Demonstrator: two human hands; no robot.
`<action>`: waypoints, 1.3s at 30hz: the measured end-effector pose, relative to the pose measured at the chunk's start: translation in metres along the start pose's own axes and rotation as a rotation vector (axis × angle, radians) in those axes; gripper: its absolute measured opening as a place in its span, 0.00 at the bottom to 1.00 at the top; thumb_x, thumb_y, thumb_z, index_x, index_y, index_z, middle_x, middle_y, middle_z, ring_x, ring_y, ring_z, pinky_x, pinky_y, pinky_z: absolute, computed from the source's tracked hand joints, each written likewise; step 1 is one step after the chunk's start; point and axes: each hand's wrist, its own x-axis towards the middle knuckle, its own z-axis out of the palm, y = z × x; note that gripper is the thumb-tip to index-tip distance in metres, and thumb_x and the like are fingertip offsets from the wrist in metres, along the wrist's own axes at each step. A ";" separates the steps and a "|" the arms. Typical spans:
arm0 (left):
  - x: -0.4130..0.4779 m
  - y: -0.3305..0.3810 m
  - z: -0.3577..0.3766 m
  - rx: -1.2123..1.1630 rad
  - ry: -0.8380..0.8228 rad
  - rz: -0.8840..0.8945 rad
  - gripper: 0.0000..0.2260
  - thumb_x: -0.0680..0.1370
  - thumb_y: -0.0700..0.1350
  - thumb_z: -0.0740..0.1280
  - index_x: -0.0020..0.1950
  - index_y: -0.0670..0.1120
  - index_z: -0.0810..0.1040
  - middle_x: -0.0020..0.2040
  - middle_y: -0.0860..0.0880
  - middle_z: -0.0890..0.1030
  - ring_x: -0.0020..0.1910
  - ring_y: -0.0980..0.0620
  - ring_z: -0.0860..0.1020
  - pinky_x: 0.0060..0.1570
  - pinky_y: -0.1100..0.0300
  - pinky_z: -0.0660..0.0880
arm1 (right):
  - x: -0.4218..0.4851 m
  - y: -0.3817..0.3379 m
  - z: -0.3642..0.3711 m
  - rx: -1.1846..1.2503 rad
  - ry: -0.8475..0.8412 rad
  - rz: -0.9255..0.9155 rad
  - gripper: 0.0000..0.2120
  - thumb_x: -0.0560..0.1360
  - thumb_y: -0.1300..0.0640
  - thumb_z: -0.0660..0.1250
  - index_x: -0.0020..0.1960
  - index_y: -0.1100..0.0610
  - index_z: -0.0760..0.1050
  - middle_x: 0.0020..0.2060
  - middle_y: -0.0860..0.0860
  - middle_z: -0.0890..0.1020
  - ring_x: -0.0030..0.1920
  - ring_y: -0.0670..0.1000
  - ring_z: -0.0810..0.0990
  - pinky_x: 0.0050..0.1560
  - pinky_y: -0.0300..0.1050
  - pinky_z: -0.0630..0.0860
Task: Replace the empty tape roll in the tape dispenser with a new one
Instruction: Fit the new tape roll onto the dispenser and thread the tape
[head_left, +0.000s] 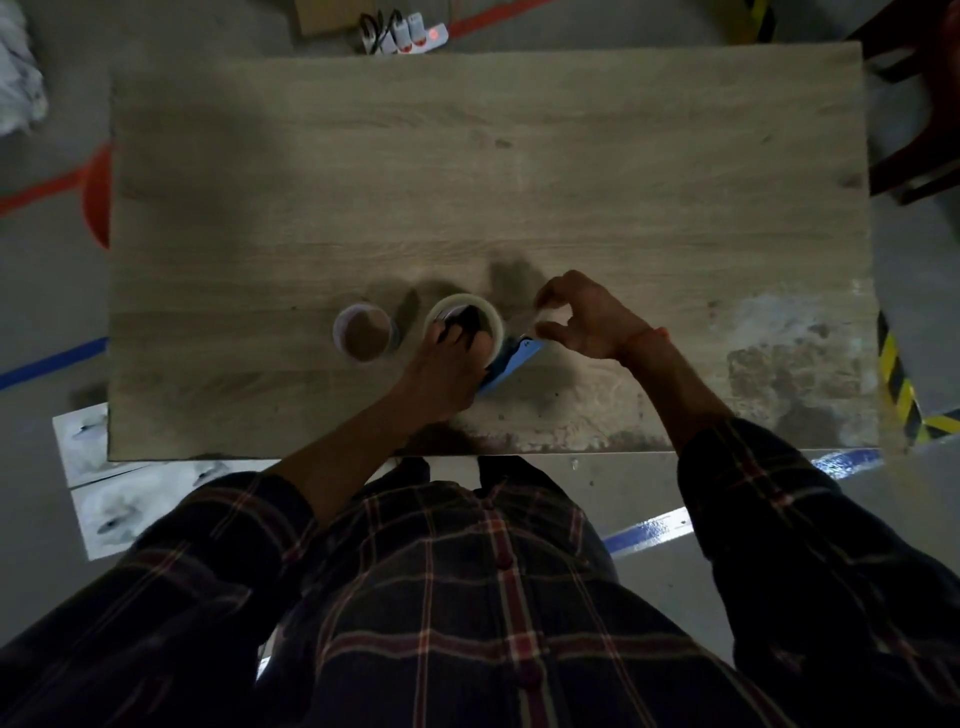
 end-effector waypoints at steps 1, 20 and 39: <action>0.000 0.003 0.000 -0.030 0.006 -0.026 0.26 0.68 0.41 0.72 0.61 0.37 0.65 0.56 0.32 0.79 0.55 0.34 0.77 0.57 0.45 0.65 | 0.001 -0.002 0.000 0.016 0.022 -0.008 0.24 0.71 0.57 0.75 0.65 0.59 0.72 0.58 0.60 0.75 0.57 0.53 0.76 0.53 0.42 0.71; -0.004 0.005 0.013 -0.074 0.012 -0.052 0.33 0.68 0.42 0.70 0.69 0.38 0.59 0.64 0.32 0.75 0.59 0.35 0.75 0.60 0.45 0.65 | -0.004 -0.004 0.007 -0.051 -0.090 -0.329 0.06 0.66 0.69 0.70 0.39 0.59 0.78 0.43 0.57 0.81 0.44 0.60 0.78 0.48 0.55 0.76; -0.007 0.009 0.015 -0.077 0.143 -0.030 0.19 0.71 0.41 0.49 0.59 0.41 0.67 0.54 0.35 0.80 0.52 0.36 0.78 0.58 0.44 0.68 | 0.035 -0.009 -0.012 -0.215 -0.175 -0.238 0.07 0.69 0.66 0.73 0.45 0.57 0.82 0.50 0.56 0.81 0.52 0.59 0.78 0.54 0.57 0.75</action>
